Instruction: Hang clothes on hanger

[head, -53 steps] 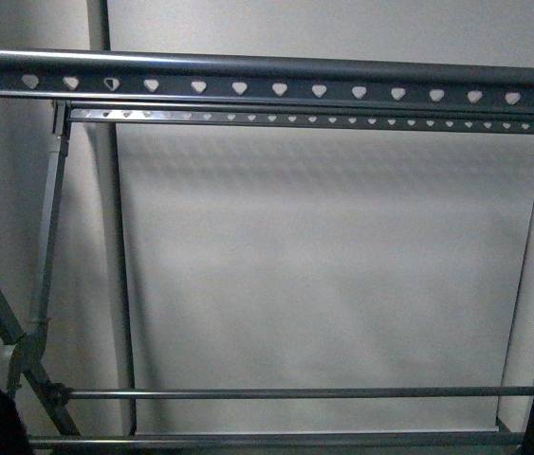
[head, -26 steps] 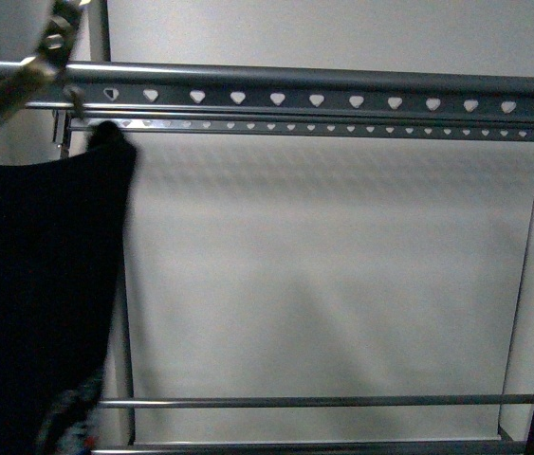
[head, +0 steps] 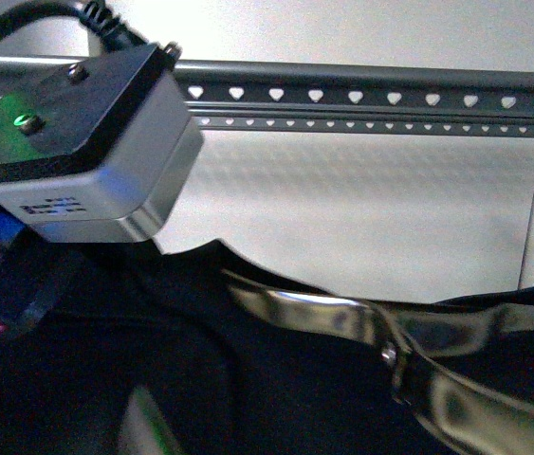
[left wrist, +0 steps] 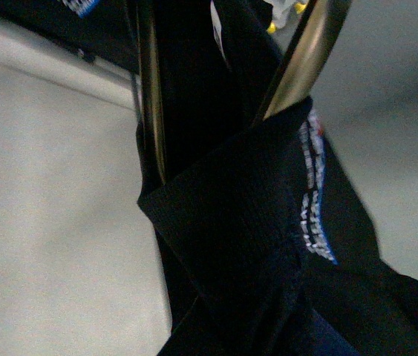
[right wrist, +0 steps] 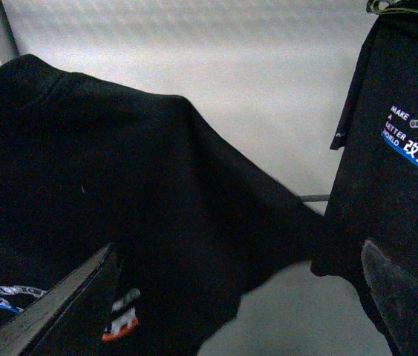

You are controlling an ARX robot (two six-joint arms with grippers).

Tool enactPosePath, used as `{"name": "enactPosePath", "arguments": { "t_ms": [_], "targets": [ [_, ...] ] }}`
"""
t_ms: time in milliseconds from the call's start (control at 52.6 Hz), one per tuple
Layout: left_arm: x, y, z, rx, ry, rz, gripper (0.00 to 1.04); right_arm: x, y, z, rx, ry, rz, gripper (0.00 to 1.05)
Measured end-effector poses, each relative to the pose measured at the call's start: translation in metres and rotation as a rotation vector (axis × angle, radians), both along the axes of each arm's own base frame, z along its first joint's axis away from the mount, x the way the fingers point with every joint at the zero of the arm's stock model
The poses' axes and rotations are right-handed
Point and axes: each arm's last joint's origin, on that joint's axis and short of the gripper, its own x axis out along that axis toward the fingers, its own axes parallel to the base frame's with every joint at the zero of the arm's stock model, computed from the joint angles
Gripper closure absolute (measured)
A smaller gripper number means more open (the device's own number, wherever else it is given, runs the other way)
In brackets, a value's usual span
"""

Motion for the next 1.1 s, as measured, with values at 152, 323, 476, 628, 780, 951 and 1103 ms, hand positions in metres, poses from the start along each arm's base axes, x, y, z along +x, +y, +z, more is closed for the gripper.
{"name": "enactPosePath", "arguments": {
  "t_ms": [152, 323, 476, 628, 780, 951, 1103],
  "targets": [
    [-0.002, -0.015, 0.008, -0.001, -0.142, -0.114, 1.01, 0.0, 0.0, 0.0, 0.0, 0.0, 0.0, 0.07],
    [-0.008, -0.022, 0.006, -0.014, -0.239, -0.163, 1.01, 0.0, 0.0, 0.0, 0.0, 0.0, 0.0, 0.07],
    [-0.009, -0.023, 0.005, -0.016, -0.248, -0.17, 1.01, 0.0, 0.0, 0.0, 0.0, 0.0, 0.0, 0.07],
    [-0.01, -0.023, 0.004, -0.017, -0.246, -0.172, 1.01, 0.005, -0.005, 0.009, -0.038, -0.033, 0.278, 0.07],
    [-0.01, -0.024, 0.004, -0.018, -0.246, -0.175, 1.01, 0.014, -0.022, 0.03, -0.218, -0.002, 0.486, 0.07],
    [-0.009, -0.022, 0.004, -0.015, -0.247, -0.166, 1.01, 0.026, -0.026, 0.057, -0.476, 0.012, 0.577, 0.07],
    [-0.009, -0.022, 0.004, -0.014, -0.248, -0.164, 1.01, 0.046, -0.022, 0.088, -0.878, -0.1, 0.575, 0.07]
  ]
}}
